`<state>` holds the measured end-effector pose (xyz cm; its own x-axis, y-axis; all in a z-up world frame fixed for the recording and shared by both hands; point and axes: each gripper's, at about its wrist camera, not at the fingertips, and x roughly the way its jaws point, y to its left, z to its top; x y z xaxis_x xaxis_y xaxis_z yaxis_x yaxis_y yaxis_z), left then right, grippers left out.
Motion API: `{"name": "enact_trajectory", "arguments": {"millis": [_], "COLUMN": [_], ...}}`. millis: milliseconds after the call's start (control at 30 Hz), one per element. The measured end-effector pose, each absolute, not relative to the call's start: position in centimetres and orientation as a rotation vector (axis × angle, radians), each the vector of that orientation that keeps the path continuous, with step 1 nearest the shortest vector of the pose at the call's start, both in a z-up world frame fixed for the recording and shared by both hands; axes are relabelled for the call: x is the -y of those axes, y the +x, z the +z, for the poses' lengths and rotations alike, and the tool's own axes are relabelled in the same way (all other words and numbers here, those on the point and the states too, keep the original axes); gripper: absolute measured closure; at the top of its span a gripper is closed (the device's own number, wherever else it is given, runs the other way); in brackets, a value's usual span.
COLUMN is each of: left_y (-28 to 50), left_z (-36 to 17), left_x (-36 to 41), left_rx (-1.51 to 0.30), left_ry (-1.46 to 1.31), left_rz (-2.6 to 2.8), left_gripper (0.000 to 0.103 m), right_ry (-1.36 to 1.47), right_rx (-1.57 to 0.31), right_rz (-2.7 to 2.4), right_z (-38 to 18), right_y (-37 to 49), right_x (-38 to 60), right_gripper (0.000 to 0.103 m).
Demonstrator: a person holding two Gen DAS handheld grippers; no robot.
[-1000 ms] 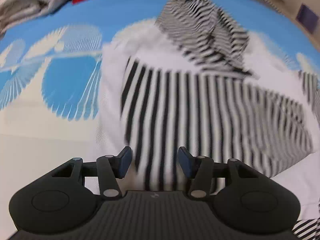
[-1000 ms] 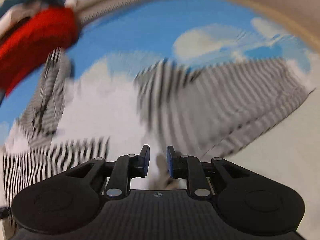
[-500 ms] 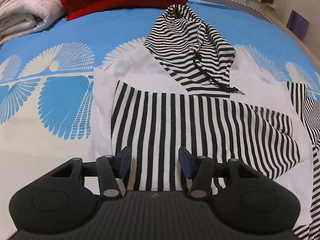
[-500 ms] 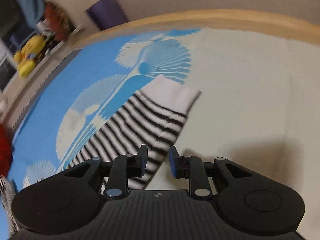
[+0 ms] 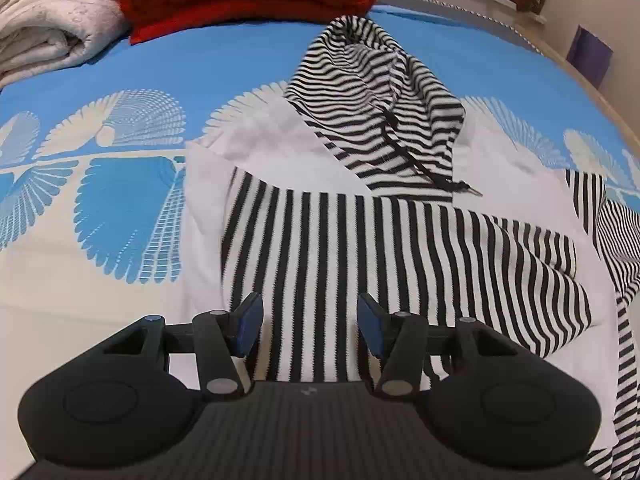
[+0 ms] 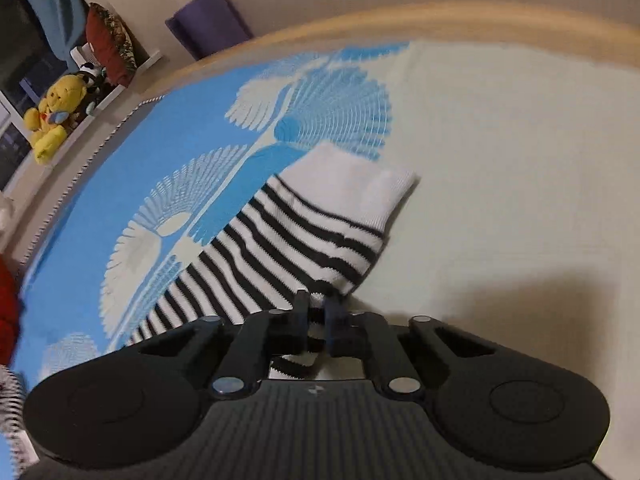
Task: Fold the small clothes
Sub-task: 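Close the right gripper on the white cuff of the other sleeve, then fold the held sleeve across the white body and open the right gripper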
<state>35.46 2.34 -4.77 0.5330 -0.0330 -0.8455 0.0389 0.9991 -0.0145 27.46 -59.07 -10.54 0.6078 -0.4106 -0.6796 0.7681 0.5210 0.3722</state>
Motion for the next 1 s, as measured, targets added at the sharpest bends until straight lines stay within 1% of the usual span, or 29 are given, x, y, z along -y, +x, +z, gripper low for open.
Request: {"name": "enact_trajectory", "arguments": {"millis": [67,200,333,400,467,500,567,600,633,667,733,800,867,900,1000], "left_y": [35.4,35.5,35.3,35.3,35.1,35.0,34.9,34.8,34.7,34.6,34.6,34.6,34.7,34.8,35.2], "left_z": [-4.4,-3.6,-2.7,-2.2,-1.7,-1.4,-0.8,-0.6,-0.4,-0.2,-0.1,-0.2,-0.4,-0.6,-1.3], "left_x": [-2.8,-4.3,-6.6,-8.0,-9.5,-10.3,-11.8,-12.5,-13.2,-13.8,-14.7,-15.1,-15.2,-15.0,-13.8], "left_rx": [-0.999,-0.983,-0.973,-0.967,-0.961,-0.958,-0.95,-0.947,-0.946,-0.945,-0.95,-0.959,-0.969,-0.973,-0.99], "left_ry": [0.001,-0.028,-0.065,-0.092,-0.125,-0.145,-0.183,-0.201,-0.219,-0.233,-0.261,-0.292,-0.326,-0.344,-0.401], "left_rz": [-0.036,-0.005,0.042,0.067,0.087,0.093,0.101,0.104,0.108,0.112,0.121,0.115,0.096,0.084,0.032], "left_gripper": [0.046,0.046,0.046,0.046,0.046,0.046,0.046,0.046,0.046,0.046,0.046,0.046,0.046,0.046,0.046], "right_ry": [0.634,0.422,0.038,-0.075,-0.127,-0.135,-0.119,-0.095,-0.093,-0.109,-0.152,-0.177,-0.161,-0.14,-0.07], "right_rx": [-0.517,-0.381,-0.199,-0.123,-0.104,-0.132,-0.247,-0.354,-0.473,-0.593,-0.741,-0.792,-0.774,-0.775,-0.765], "right_rz": [-0.779,-0.749,-0.524,-0.301,-0.101,0.029,0.252,0.361,0.453,0.533,0.557,0.549,0.499,0.45,0.316], "right_z": [-8.9,-3.0,2.6,4.2,4.7,4.6,3.4,2.2,1.0,-0.3,-2.1,-1.9,-0.8,-0.3,-0.5], "right_y": [27.8,28.8,29.7,29.2,28.5,28.2,28.2,28.3,28.4,28.5,27.6,26.8,26.5,26.7,27.8], "right_x": [57.9,52.6,40.8,33.7,27.8,24.6,20.2,17.9,16.2,14.7,12.7,12.3,12.8,13.4,16.2], "right_gripper": [0.099,0.099,0.099,0.099,0.099,0.099,0.098,0.091,0.082,0.081,0.081,0.081,0.078,0.076,0.073]}}
